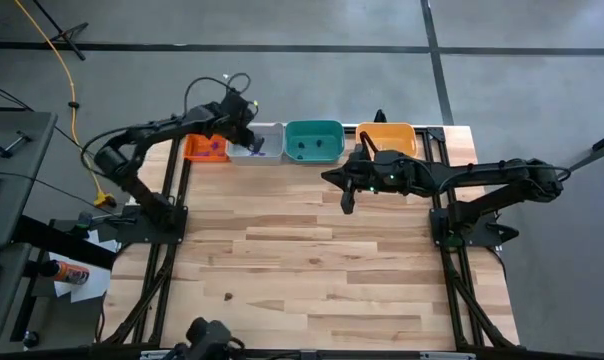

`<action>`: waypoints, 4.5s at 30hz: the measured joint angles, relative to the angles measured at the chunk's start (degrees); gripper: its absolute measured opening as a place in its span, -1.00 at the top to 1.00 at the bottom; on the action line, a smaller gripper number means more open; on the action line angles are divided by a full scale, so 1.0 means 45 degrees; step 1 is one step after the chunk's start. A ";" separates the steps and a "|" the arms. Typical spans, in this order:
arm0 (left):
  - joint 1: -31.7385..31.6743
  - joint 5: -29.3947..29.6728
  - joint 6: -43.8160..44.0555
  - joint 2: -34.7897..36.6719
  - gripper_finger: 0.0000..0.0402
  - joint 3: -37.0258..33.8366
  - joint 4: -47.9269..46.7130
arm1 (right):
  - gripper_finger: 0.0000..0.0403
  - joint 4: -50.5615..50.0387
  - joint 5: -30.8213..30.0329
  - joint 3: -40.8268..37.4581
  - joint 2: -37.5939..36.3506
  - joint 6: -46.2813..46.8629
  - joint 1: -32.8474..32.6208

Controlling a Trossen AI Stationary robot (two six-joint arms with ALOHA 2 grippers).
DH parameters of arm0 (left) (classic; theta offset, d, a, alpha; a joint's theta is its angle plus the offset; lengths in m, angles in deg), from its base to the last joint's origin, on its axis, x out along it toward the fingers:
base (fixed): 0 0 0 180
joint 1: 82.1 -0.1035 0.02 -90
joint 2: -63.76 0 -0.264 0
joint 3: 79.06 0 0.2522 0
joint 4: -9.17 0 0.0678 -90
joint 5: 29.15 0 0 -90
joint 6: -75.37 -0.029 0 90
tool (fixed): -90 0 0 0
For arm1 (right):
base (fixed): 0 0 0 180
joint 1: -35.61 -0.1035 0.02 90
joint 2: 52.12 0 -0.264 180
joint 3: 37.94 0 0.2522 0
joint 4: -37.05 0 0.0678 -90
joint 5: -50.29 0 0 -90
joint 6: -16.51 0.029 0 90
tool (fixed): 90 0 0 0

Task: Sort Halloween decoration
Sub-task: Put the violet witch hat into the gray bin, then put the black skull into the green bin

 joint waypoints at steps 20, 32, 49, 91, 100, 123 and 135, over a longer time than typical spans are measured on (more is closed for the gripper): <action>0.0064 0.2181 0.0125 -0.0809 0.51 0.0053 -0.1418 | 0.99 0.0027 -0.0138 0.0000 0.0000 0.1876 -0.0065; 0.0714 -0.1026 0.2677 0.2934 0.13 0.0293 -0.0169 | 0.99 -0.0088 -0.0245 0.0000 0.0000 0.1832 -0.0061; 1.0080 0.2578 0.4266 0.9694 0.26 -0.7370 1.0239 | 0.99 0.0736 -0.0048 -0.0005 0.0000 0.1104 -0.0061; 1.1192 0.5069 -0.1795 0.9699 0.35 -0.6742 1.0439 | -0.10 -0.0684 0.0299 -0.0005 -0.0461 0.0408 -0.0056; 1.1187 0.5372 -0.1659 0.9698 0.35 -0.6742 1.0171 | -0.13 -0.0823 0.0377 -0.0005 -0.0549 0.0069 -0.0056; 1.8689 0.2379 0.4987 0.5484 0.33 -0.1861 -0.2676 | -0.13 -0.1350 0.0327 -0.0005 -0.0544 0.0071 -0.0051; 2.1188 0.2896 0.7847 0.0921 -0.09 -0.2104 -0.1672 | -0.13 -0.1746 -0.0031 -0.0005 -0.0539 0.0061 0.0220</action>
